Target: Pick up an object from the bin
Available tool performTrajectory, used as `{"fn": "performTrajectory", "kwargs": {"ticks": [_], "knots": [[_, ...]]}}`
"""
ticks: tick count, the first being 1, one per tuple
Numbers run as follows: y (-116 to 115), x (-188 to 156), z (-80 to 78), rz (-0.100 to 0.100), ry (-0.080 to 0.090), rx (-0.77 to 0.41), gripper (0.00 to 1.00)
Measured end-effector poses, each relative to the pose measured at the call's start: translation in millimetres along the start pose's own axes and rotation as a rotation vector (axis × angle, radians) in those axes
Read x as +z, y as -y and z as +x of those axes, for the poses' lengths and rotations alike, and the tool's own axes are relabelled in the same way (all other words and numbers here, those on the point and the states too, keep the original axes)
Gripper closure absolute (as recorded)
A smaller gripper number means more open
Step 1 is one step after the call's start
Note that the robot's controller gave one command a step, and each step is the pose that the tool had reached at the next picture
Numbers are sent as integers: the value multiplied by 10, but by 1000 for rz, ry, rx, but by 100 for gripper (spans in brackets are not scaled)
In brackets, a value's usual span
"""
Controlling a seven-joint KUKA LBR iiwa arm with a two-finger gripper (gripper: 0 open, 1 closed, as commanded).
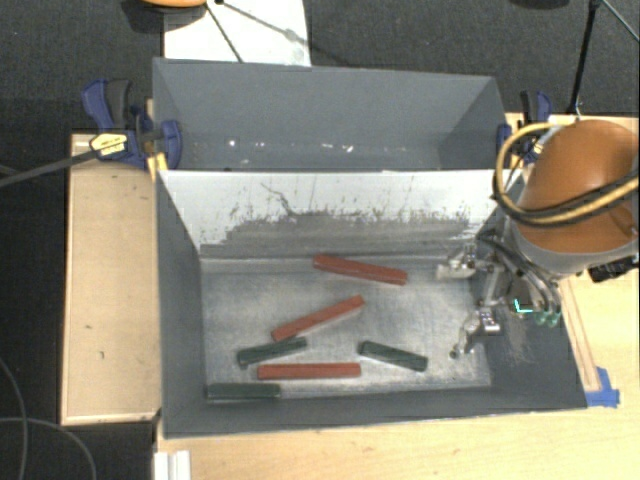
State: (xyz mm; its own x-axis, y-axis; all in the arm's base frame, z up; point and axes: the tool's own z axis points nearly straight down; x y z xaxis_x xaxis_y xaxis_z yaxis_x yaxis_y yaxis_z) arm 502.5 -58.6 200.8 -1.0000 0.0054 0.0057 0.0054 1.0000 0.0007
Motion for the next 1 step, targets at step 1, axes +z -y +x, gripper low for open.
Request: {"fn": "performTrajectory", "kwargs": {"ticks": [1], "knots": [[-1, -39, -17, 1, 8, -2, 0]]}}
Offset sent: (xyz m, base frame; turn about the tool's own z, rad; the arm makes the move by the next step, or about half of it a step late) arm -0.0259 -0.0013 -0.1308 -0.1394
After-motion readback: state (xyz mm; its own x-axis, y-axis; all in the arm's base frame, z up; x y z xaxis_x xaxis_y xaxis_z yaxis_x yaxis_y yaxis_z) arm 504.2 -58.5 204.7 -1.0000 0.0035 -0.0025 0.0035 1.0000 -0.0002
